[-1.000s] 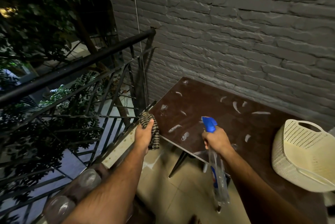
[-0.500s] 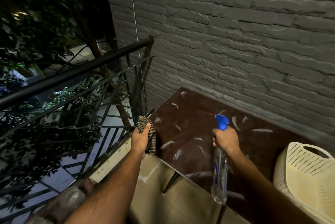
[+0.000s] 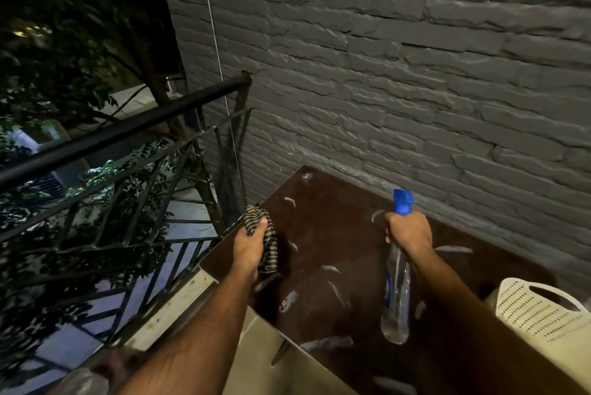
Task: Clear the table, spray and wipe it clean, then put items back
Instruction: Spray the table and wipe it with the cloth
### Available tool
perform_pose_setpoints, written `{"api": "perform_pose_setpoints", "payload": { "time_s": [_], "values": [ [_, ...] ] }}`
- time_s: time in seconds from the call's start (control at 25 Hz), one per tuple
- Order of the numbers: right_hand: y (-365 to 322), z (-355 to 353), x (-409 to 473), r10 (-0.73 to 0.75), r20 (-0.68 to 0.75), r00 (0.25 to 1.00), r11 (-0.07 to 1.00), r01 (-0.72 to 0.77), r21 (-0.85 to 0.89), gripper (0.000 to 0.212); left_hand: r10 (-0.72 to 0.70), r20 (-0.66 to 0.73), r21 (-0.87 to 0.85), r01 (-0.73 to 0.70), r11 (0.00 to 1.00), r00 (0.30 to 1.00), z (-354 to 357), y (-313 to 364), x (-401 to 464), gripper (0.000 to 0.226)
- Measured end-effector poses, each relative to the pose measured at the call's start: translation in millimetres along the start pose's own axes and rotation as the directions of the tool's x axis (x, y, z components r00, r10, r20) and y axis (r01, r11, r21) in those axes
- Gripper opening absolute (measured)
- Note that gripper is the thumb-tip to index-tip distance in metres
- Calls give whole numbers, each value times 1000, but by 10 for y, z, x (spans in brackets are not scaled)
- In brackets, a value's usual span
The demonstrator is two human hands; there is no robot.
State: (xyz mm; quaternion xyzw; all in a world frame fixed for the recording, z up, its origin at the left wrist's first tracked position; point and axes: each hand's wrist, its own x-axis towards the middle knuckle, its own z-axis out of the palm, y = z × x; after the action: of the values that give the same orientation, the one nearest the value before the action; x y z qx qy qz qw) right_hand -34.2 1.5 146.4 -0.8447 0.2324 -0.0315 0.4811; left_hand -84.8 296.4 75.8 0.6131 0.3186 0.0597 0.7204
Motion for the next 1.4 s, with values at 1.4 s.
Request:
{"api": "perform_pose_setpoints", "payload": {
  "time_s": [1.4],
  "values": [
    [-455, 2364, 1942, 131, 272, 953, 988, -149, 47, 35, 188, 626, 779, -617, -112, 757, 2276, -787, 4062, 66]
  ]
}}
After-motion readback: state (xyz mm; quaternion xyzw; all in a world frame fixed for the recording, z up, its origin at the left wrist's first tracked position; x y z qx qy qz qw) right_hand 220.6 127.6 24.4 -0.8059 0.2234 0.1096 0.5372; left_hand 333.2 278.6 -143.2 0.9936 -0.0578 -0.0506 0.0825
